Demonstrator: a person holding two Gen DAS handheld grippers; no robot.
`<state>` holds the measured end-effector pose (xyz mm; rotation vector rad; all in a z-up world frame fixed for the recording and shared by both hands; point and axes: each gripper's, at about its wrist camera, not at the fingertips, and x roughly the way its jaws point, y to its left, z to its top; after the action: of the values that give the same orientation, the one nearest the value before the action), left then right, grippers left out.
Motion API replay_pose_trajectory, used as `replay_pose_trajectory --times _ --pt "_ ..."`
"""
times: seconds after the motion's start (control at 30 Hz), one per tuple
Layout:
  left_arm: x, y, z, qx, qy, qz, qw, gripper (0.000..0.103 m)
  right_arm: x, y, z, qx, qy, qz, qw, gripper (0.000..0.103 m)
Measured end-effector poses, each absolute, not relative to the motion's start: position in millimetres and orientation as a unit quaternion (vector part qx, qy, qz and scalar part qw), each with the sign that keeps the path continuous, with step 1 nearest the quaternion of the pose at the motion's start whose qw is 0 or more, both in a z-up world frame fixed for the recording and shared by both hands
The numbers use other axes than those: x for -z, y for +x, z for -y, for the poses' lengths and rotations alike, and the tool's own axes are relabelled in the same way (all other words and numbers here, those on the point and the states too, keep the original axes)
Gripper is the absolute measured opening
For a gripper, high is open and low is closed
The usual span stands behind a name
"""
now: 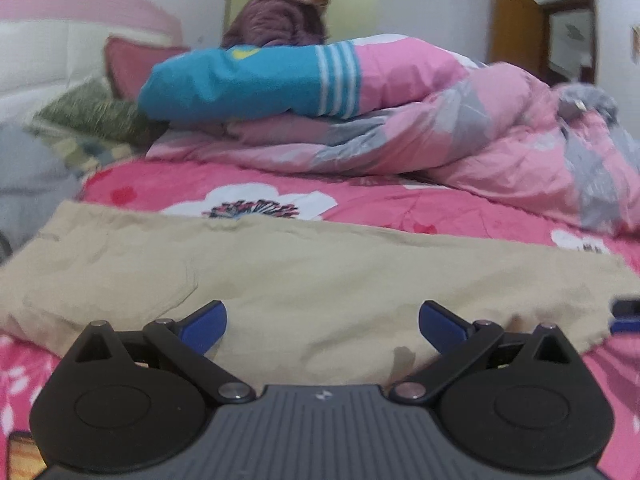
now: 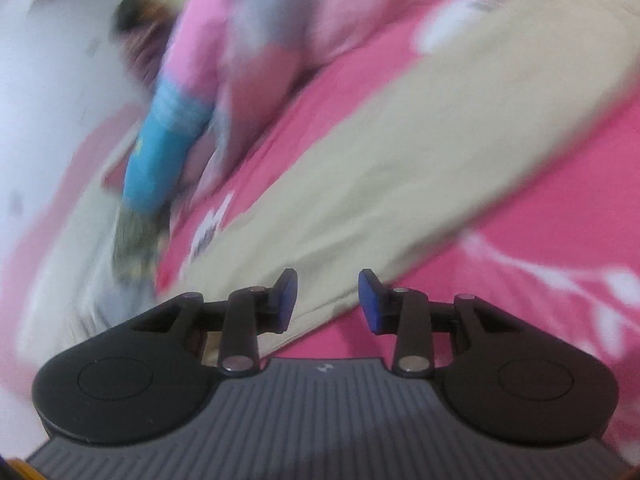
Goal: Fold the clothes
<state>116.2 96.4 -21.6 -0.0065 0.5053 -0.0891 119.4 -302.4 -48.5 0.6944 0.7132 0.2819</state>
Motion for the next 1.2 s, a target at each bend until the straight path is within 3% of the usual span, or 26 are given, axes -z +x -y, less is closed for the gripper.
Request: replay_pose_trajectory --times 0.17,0.23,0.43,0.57,0.67,0.73,0.8,1.07,1.2 --pt "22 97 -75 0.090 0.054 -0.234 0.967 0.100 30 117 203 -0.192 -0.016 -0.292 0.937 0.030" --pt "26 89 -67 0.107 0.074 -0.230 0.964 0.090 32 112 172 -0.232 -0.104 -0.272 0.928 0.024" --pt "44 76 -49 0.138 0.130 -0.228 0.955 0.071 44 120 112 -0.297 -0.264 -0.243 0.885 0.023" --pt "52 75 -44 0.155 0.140 -0.229 0.951 0.067 51 131 95 -0.299 -0.330 -0.221 0.868 0.023" --pt "53 76 -43 0.163 0.140 -0.230 0.949 0.066 52 139 93 -0.314 -0.343 -0.220 0.857 0.023" --pt "53 78 -43 0.165 0.138 -0.232 0.948 0.066 47 146 99 -0.332 -0.320 -0.242 0.854 0.007" --pt "53 79 -44 0.167 0.134 -0.235 0.948 0.066 35 152 110 -0.350 -0.274 -0.261 0.857 0.004" --pt "52 84 -51 0.174 0.109 -0.238 0.949 0.066 20 191 167 -0.404 -0.059 -0.334 0.850 0.003" --pt "51 89 -52 0.170 0.100 -0.234 0.952 0.066 32 187 180 -0.354 -0.050 -0.336 0.871 0.005"
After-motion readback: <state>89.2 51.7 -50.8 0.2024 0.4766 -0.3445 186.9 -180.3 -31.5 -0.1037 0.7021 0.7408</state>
